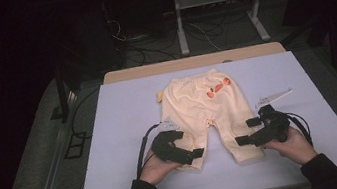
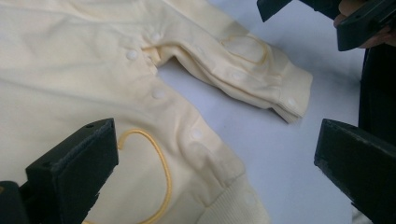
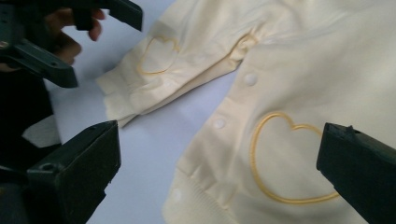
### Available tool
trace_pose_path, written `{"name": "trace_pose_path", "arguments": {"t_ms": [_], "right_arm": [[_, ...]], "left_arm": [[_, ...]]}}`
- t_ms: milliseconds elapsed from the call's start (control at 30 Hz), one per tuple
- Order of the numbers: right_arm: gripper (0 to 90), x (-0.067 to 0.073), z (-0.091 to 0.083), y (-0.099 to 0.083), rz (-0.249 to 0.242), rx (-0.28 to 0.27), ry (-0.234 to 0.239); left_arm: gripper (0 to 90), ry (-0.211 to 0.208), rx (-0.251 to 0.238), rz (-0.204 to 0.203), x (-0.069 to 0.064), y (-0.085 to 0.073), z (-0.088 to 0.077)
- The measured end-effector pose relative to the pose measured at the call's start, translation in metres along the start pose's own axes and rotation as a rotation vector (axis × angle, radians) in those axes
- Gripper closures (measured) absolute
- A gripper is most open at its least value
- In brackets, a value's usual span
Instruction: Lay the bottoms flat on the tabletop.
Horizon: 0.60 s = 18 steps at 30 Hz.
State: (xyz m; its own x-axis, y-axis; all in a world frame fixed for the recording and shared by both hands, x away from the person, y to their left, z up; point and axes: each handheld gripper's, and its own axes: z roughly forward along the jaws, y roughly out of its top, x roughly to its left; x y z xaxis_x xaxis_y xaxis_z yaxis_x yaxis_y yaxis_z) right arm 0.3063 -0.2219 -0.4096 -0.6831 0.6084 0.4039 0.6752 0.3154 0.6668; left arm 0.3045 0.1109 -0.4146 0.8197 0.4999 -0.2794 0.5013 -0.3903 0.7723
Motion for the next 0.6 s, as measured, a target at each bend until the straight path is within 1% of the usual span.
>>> {"name": "trace_pose_path", "arguments": {"t_ms": [33, 67, 133, 200, 233, 333, 467, 600], "right_arm": [[0.0, 0.0, -0.002, 0.001, -0.011, -0.01, -0.019], [0.0, 0.001, -0.003, 0.001, -0.011, -0.015, -0.026], [0.0, 0.002, -0.007, 0.0, -0.026, -0.037, -0.055], [0.0, 0.004, -0.011, 0.0, -0.03, -0.058, -0.07], [0.0, 0.004, -0.013, -0.001, -0.033, -0.067, -0.075], [0.0, 0.003, -0.019, -0.002, -0.032, -0.101, -0.09], [0.0, 0.0, -0.023, -0.007, -0.026, -0.116, -0.098], [0.0, -0.002, -0.025, -0.013, -0.022, -0.133, -0.116]], "left_arm": [[0.0, -0.001, -0.005, 0.004, 0.0, 0.0, -0.001], [0.0, 0.001, -0.012, 0.012, 0.0, 0.0, -0.004], [0.0, 0.016, -0.031, 0.036, 0.0, 0.0, -0.01], [0.0, 0.026, -0.048, 0.044, 0.001, -0.001, -0.016], [0.0, 0.034, -0.065, 0.047, 0.002, -0.003, -0.02], [0.0, 0.055, -0.09, 0.045, 0.004, -0.006, -0.03], [0.0, 0.084, -0.112, 0.048, 0.009, -0.013, -0.042], [0.0, 0.097, -0.132, 0.032, 0.014, -0.02, -0.05]]}}
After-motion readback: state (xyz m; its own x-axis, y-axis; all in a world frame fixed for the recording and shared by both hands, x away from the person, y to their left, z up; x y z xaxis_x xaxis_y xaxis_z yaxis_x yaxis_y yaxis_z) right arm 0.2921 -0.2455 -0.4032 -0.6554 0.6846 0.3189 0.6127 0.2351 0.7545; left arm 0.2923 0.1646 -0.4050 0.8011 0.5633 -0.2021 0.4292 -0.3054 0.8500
